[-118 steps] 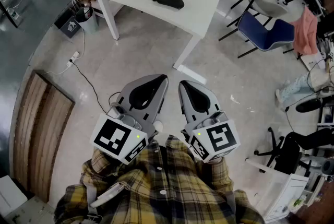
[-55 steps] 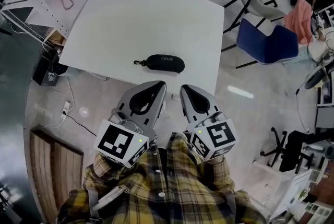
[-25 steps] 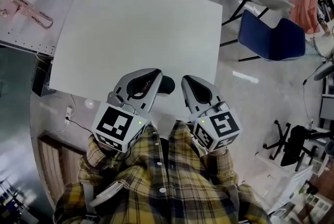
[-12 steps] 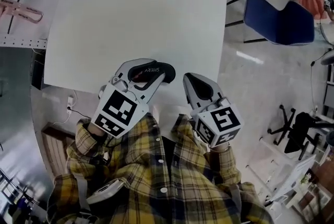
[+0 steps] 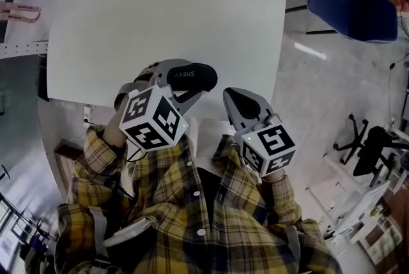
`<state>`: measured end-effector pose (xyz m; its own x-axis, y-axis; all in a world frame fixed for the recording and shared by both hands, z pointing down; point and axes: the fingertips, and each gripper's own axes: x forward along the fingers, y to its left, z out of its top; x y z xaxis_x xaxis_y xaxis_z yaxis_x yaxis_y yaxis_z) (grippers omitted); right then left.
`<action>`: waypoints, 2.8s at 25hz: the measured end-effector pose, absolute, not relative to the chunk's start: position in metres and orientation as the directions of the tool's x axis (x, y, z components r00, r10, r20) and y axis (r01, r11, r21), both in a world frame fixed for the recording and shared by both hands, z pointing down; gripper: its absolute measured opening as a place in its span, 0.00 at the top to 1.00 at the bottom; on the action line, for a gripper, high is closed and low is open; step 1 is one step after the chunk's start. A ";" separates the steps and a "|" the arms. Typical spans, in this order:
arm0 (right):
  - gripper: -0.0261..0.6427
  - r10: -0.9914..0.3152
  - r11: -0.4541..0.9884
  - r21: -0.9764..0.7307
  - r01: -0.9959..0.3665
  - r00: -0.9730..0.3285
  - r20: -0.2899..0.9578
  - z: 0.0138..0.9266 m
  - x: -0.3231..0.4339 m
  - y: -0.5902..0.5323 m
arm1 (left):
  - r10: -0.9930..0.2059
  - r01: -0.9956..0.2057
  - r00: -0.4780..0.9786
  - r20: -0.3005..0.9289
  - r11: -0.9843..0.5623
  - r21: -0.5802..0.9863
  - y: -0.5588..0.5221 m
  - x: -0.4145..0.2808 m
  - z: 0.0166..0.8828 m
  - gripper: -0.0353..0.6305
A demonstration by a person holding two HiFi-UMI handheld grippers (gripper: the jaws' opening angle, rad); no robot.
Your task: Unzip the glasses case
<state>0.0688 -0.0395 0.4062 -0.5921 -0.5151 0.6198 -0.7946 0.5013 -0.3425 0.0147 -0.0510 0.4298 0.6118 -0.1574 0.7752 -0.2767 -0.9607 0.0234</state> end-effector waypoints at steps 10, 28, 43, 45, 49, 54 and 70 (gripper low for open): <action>0.96 -0.459 0.490 -0.387 -0.781 -0.608 0.648 0.437 0.067 -0.021 | -0.139 -0.149 0.507 0.851 -0.986 -0.072 -0.043 0.017 0.472 0.47; 0.94 -0.321 0.754 -0.183 -0.631 -0.596 0.736 0.482 0.053 -0.016 | -0.196 -0.125 0.472 0.860 -0.980 -0.155 -0.047 0.018 0.487 0.47; 0.89 -0.289 0.835 -0.088 -0.542 -0.570 0.769 0.500 0.034 -0.010 | -0.206 -0.134 0.499 0.842 -0.978 -0.160 -0.047 0.018 0.486 0.47; 0.91 -0.314 0.809 -0.098 -0.579 -0.568 0.761 0.500 0.034 -0.011 | -0.208 -0.134 0.503 0.839 -0.978 -0.162 -0.046 0.019 0.486 0.47; 0.92 -0.350 0.743 -0.149 -0.652 -0.569 0.744 0.504 0.029 -0.013 | -0.208 -0.135 0.509 0.835 -0.978 -0.161 -0.046 0.017 0.487 0.47; 0.95 -0.408 0.654 -0.178 -0.735 -0.541 0.735 0.503 0.030 -0.018 | -0.208 -0.137 0.515 0.832 -0.978 -0.159 -0.047 0.016 0.488 0.47; 0.96 -0.409 0.692 -0.098 -0.715 -0.500 0.763 0.500 0.056 -0.017 | -0.212 -0.119 0.542 0.813 -0.977 -0.175 -0.045 0.020 0.488 0.47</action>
<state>0.0563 -0.0173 0.4998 -0.5004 -0.4093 0.7629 -0.7152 0.6920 -0.0978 0.0198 -0.0452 0.4876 0.5419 -0.2116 0.8134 -0.1190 -0.9774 -0.1750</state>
